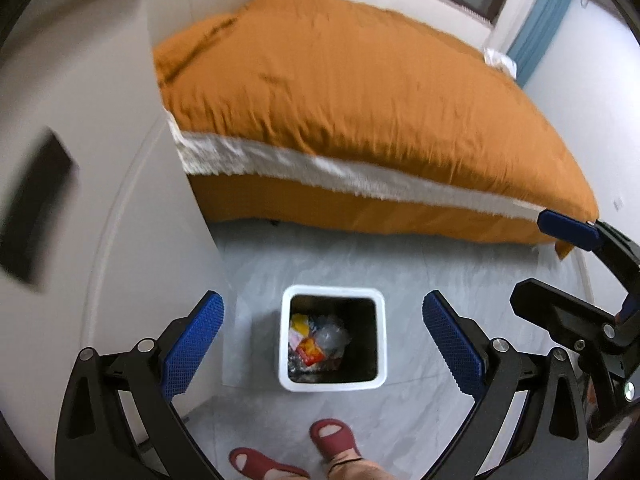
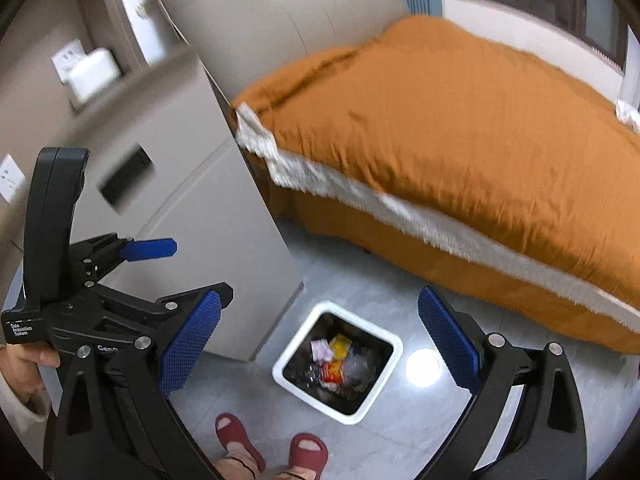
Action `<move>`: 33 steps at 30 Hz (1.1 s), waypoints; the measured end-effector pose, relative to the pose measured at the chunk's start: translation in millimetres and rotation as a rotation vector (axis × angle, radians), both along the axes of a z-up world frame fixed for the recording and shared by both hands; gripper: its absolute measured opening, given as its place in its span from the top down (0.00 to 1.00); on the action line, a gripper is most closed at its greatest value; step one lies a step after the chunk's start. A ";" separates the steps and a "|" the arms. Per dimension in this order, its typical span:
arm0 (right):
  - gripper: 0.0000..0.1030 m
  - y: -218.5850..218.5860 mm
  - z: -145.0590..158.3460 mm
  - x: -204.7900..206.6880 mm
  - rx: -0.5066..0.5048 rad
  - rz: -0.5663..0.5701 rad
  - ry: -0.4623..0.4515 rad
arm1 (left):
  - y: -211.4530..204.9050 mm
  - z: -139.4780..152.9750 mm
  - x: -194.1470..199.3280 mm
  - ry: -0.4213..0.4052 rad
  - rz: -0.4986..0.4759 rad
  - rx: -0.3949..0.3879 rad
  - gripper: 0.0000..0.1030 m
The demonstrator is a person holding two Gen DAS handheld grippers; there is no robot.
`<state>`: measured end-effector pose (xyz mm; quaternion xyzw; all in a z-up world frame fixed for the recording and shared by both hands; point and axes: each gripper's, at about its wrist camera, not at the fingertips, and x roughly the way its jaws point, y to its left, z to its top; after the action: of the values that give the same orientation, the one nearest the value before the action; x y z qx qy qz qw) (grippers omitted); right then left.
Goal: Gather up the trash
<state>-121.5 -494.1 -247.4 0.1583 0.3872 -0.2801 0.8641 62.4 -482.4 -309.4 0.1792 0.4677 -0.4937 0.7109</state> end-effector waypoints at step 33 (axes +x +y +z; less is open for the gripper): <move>0.04 231.3 239.5 124.4 -0.201 0.622 -0.411 | 318.2 288.8 17.1 -0.416 0.763 -0.169 0.05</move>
<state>2.9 -262.7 -7.8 0.0008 0.2062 -0.0033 0.9785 79.5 -164.2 -20.6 0.0305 0.3056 -0.1859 0.9333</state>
